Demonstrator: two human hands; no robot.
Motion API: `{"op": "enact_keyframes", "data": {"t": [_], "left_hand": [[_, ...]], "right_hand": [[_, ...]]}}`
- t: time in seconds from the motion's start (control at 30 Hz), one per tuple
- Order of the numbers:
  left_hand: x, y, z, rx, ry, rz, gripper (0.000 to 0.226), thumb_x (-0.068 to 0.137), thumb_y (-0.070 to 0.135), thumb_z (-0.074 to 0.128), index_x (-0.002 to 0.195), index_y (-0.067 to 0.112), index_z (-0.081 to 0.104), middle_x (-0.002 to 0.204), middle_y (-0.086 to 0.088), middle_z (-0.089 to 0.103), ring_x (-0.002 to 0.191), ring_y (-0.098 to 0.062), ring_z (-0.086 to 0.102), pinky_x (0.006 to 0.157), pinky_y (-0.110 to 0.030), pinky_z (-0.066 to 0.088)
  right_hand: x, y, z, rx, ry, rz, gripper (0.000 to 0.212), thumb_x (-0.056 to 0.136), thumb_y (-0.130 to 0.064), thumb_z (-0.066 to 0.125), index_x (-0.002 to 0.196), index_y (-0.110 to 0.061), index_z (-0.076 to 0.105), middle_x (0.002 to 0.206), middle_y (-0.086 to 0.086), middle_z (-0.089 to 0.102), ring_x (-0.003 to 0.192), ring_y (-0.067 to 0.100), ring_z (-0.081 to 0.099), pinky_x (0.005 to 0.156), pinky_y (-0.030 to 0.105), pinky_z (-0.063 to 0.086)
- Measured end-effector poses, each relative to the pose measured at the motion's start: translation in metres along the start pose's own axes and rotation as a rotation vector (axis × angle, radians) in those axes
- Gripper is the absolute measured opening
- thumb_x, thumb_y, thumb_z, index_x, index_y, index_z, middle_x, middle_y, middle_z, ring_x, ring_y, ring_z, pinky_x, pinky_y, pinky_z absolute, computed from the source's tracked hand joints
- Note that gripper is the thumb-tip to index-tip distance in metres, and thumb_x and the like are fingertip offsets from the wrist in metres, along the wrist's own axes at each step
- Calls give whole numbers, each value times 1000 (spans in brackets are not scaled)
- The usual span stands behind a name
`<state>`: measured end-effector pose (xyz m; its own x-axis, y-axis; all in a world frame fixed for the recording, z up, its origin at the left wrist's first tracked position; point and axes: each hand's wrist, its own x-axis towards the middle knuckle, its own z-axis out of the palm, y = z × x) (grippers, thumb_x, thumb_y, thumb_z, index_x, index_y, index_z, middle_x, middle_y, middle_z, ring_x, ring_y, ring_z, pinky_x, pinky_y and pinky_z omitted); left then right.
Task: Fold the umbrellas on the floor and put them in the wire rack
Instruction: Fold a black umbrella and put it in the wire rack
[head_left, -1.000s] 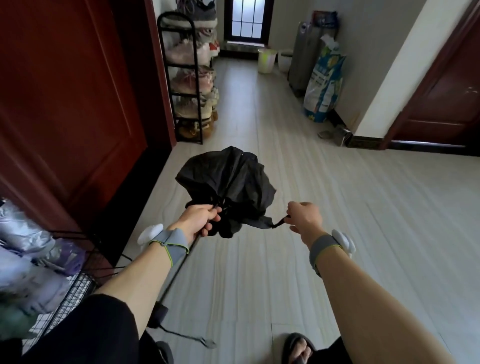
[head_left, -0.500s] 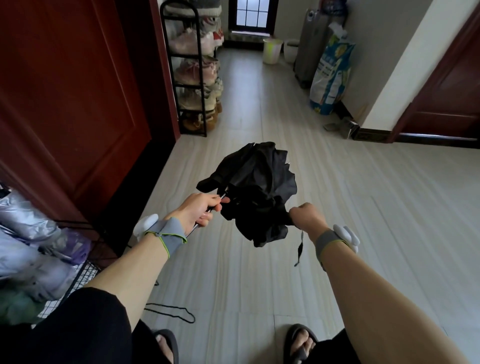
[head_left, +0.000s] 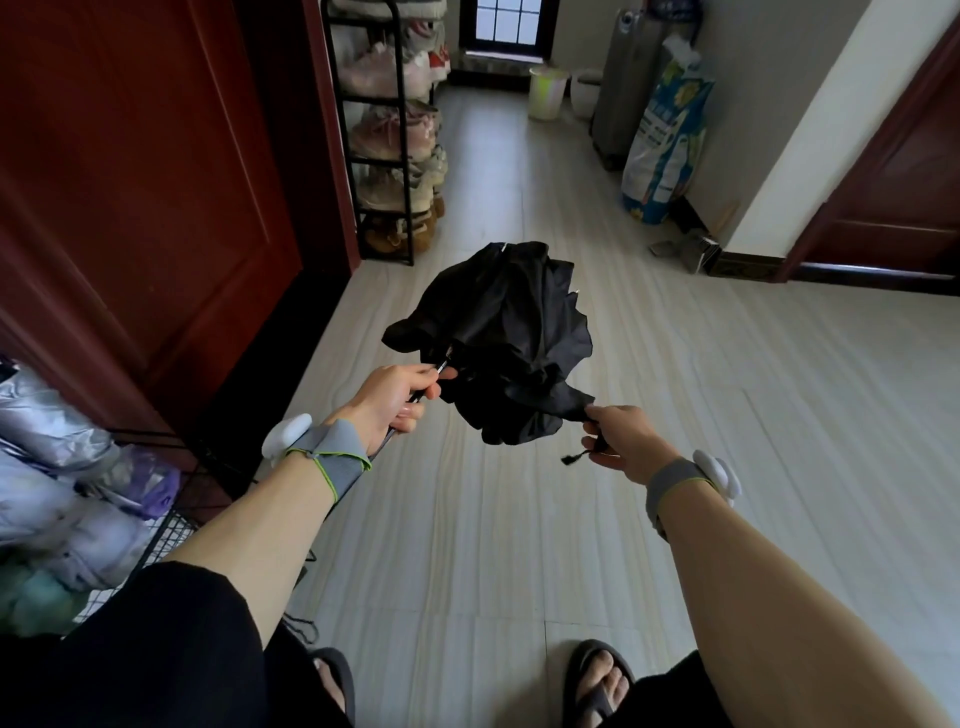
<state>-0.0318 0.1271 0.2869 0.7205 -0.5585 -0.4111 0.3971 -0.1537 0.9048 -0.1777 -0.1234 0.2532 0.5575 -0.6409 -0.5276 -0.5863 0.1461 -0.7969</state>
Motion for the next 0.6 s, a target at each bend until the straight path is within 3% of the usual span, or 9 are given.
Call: {"op": "enact_keyframes", "data": {"t": [0.1,0.17,0.2,0.27,0.33,0.47,0.53,0.6], "left_hand": [[2,-4,1,74,72,74,26,104,14,47,114,0,67,77,0,49,39,-6,24,36,-17,18],[5,-8,3,328,186,168,25,103,17,50,106,6,72,78,-1,57,42,-10,35,41,-20,27],[7,-12,4,532,256,230,25,102,19,51,104,8,73,80,-2,63,49,-14,46,47,-24,35],[9,-20,7,873,361,354,25,101,21,53,113,15,73,94,-6,74,83,-26,66,71,-31,46],[8,-28,10,1031,357,413,28,101,21,50,121,18,68,110,-11,73,105,-37,64,81,-38,49],[0,-43,27,1297,341,520,29,102,13,43,126,15,60,115,-10,63,99,-36,64,71,-42,51],[-5,-48,36,1327,369,595,33,99,7,45,128,16,58,111,-8,62,91,-33,64,60,-37,45],[-9,-51,41,1309,391,675,36,94,1,53,126,14,60,103,-7,63,85,-31,64,53,-34,41]], "right_hand": [[-1,-2,4,37,-31,11,21,103,-23,54,84,-14,54,70,-2,55,56,15,47,57,27,47],[-1,-10,8,136,-19,-13,18,101,-16,46,84,-14,52,69,1,50,53,16,37,48,23,36],[-3,-18,11,205,16,-38,18,99,-14,43,82,-13,49,69,2,47,52,16,31,44,21,29],[-9,-40,18,336,72,-88,22,99,-13,41,76,-13,44,66,3,41,49,17,27,40,20,20],[-22,-61,27,473,32,-116,29,101,-16,43,72,-15,42,61,1,37,42,14,25,39,20,16],[-31,-76,45,497,40,-208,31,102,-17,49,71,-19,44,57,-2,40,48,14,33,49,27,24],[-30,-74,51,574,23,-205,26,103,-14,48,77,-16,50,65,1,48,57,15,44,56,28,35],[-26,-69,49,721,2,-135,23,102,-10,43,80,-14,48,69,3,45,55,16,45,55,28,39]]}}
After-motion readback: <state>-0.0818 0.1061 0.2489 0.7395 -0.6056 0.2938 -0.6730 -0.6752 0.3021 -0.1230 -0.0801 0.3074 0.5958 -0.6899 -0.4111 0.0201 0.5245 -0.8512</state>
